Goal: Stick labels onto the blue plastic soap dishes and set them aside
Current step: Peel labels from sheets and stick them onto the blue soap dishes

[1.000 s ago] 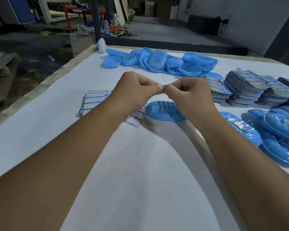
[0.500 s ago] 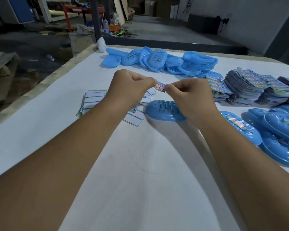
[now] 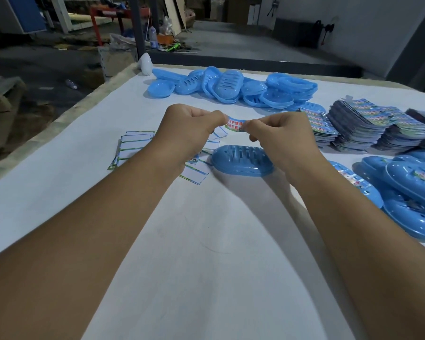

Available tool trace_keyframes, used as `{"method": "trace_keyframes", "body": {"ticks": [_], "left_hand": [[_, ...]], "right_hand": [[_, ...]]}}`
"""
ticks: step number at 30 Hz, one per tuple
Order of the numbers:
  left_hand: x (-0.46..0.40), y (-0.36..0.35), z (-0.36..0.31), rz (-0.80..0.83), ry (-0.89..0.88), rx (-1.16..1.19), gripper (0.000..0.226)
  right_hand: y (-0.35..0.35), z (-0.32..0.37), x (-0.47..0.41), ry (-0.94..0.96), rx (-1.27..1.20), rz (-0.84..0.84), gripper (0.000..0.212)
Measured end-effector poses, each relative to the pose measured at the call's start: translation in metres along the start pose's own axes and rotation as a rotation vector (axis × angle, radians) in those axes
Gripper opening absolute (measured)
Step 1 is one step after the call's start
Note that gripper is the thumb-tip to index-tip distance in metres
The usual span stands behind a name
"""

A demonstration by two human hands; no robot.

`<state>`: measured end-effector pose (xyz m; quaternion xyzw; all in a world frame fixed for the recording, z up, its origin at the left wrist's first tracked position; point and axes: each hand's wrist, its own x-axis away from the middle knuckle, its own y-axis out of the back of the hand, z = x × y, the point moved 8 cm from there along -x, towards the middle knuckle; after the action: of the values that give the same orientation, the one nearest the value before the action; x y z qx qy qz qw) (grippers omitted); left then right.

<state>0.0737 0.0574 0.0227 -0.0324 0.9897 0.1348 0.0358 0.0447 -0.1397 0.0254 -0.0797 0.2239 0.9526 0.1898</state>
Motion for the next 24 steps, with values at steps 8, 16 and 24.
{"method": "trace_keyframes", "body": {"ticks": [8,16,24], "left_hand": [[0.000,-0.024,0.009,0.045,0.018,-0.138,0.041],[0.001,-0.035,0.013,0.107,-0.014,-0.311,0.037],[-0.002,-0.033,0.012,0.118,-0.044,-0.383,0.034]], "right_hand": [[0.012,0.002,-0.002,-0.044,0.212,0.047,0.044],[0.012,-0.010,-0.002,-0.116,0.428,0.133,0.052],[0.008,-0.013,-0.003,-0.105,0.465,0.144,0.056]]}}
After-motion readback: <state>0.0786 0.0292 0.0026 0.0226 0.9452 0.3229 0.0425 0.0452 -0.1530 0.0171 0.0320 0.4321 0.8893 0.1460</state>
